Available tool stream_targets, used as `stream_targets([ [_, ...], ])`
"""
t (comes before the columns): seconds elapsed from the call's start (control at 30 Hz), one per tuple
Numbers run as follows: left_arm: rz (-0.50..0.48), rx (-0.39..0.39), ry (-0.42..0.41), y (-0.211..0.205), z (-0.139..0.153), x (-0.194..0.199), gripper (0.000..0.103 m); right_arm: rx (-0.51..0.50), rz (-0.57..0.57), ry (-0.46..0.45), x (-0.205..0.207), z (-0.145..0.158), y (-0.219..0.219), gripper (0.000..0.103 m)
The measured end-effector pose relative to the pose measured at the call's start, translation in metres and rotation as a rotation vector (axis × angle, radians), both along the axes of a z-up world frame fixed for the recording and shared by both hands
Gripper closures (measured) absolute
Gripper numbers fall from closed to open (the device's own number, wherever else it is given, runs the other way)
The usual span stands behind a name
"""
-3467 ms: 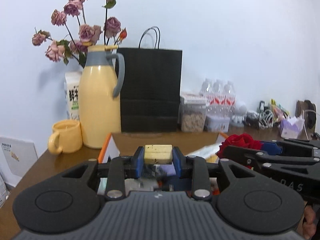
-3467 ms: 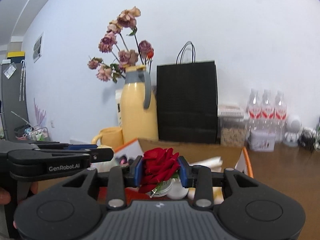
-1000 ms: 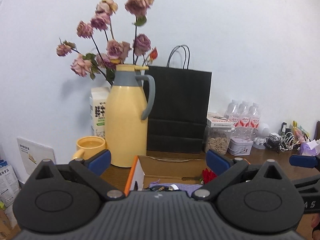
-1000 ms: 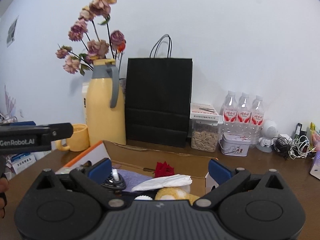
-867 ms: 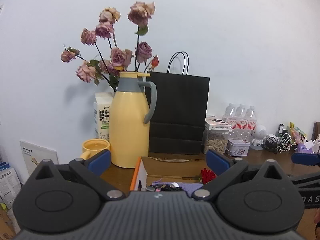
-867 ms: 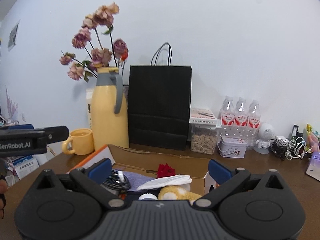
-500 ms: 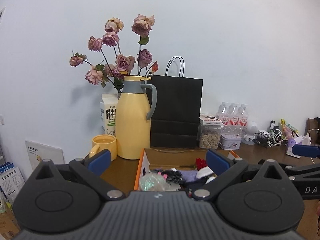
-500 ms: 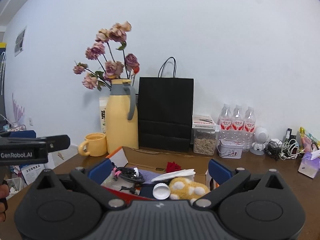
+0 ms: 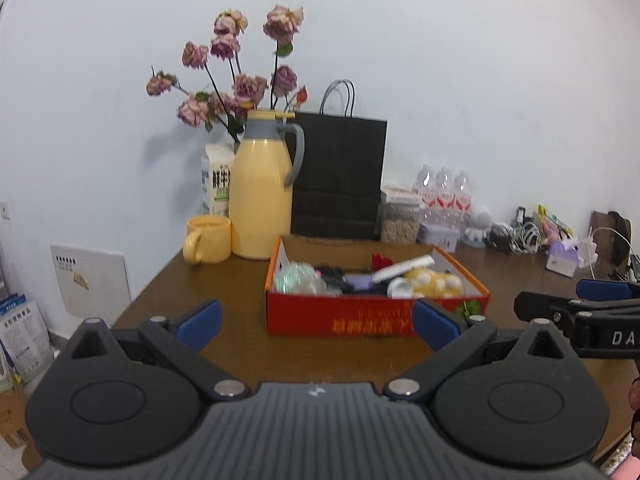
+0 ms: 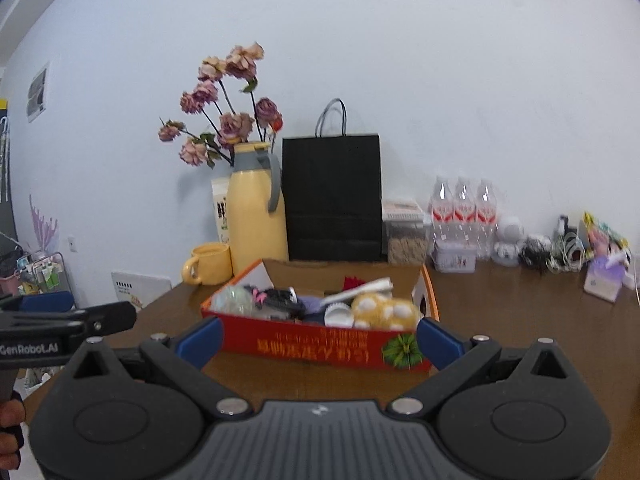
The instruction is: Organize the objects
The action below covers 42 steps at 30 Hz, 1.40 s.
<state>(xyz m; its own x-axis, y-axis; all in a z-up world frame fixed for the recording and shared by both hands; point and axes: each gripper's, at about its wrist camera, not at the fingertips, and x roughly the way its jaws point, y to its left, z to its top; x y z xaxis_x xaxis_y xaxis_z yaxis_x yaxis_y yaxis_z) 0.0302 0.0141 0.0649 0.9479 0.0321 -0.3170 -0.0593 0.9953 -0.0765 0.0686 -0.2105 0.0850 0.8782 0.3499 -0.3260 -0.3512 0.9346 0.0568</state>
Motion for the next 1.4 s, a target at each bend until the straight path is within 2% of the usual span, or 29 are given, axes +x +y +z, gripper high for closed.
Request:
stream_targets([
  [0.5,-0.012,-0.019,0.125,-0.004,-0.032,0.005,0.0,-0.021,-0.01,0.142,0.002,-0.041,-0.003,0.0],
  [1.4,-0.012,-0.02,0.137,-0.005,-0.034,0.01,0.0,-0.027,-0.013,0.153,0.009,-0.047,-0.002,0.0],
])
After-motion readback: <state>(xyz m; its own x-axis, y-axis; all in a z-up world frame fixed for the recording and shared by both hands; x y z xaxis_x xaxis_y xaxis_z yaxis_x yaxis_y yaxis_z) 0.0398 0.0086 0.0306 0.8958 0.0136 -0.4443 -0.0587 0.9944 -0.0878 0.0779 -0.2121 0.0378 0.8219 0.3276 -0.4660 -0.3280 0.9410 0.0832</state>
